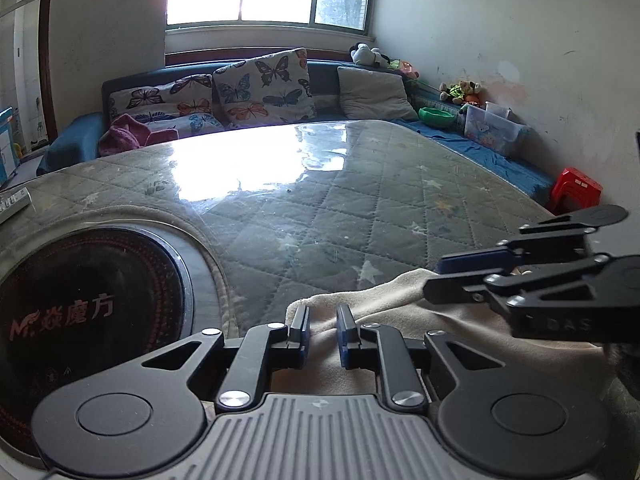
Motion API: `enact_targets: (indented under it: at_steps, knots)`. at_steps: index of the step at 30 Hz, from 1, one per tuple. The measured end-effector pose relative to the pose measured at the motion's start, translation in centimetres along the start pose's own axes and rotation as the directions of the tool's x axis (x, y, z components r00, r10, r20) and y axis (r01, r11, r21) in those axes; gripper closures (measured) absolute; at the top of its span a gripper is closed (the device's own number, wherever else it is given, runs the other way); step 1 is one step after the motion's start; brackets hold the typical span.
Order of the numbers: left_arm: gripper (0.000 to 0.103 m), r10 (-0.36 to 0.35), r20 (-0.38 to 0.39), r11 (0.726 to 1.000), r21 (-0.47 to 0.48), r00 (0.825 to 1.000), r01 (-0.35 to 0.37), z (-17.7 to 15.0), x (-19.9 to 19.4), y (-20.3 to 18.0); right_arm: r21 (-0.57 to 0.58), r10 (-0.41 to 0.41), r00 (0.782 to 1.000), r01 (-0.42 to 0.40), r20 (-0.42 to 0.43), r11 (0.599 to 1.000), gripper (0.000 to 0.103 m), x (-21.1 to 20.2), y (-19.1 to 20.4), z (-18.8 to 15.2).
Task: Fold clothes
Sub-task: 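Lift the hem with both grippers and fold it toward the collar, then lay the folded hem down and release it from both grippers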
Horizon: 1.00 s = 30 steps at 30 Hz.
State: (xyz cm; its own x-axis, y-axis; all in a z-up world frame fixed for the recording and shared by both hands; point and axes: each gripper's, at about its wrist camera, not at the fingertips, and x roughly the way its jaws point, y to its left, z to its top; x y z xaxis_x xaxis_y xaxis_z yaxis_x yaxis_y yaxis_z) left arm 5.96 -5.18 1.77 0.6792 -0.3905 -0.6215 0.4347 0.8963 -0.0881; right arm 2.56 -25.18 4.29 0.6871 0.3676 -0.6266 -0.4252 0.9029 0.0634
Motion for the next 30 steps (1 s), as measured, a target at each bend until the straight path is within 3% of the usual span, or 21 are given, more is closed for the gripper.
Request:
enact_targets:
  at_steps: [12, 21, 28, 30]
  knots:
    - [0.086, 0.006, -0.003, 1.0, 0.004, 1.0, -0.006, 0.1, 0.1, -0.1, 0.051, -0.149, 0.989, 0.149, 0.001, 0.987, 0.082, -3.8, -3.2, -3.4]
    - [0.086, 0.025, -0.001, 1.0, 0.016, 1.0, -0.025, 0.1, 0.2, -0.5, 0.09, -0.142, 0.99, 0.142, -0.008, 0.986, 0.082, -5.2, -4.4, -4.5]
    - [0.081, 0.047, -0.001, 0.998, 0.028, 0.999, -0.047, 0.0, 0.1, -0.7, 0.1, -0.216, 0.976, 0.217, -0.02, 0.971, 0.082, -4.8, -4.5, -4.8]
    - [0.081, 0.05, 0.001, 0.998, 0.029, 0.999, -0.05, 0.0, 0.2, -0.7, 0.1, -0.193, 0.981, 0.191, 0.001, 0.976, 0.082, -5.2, -4.2, -4.0]
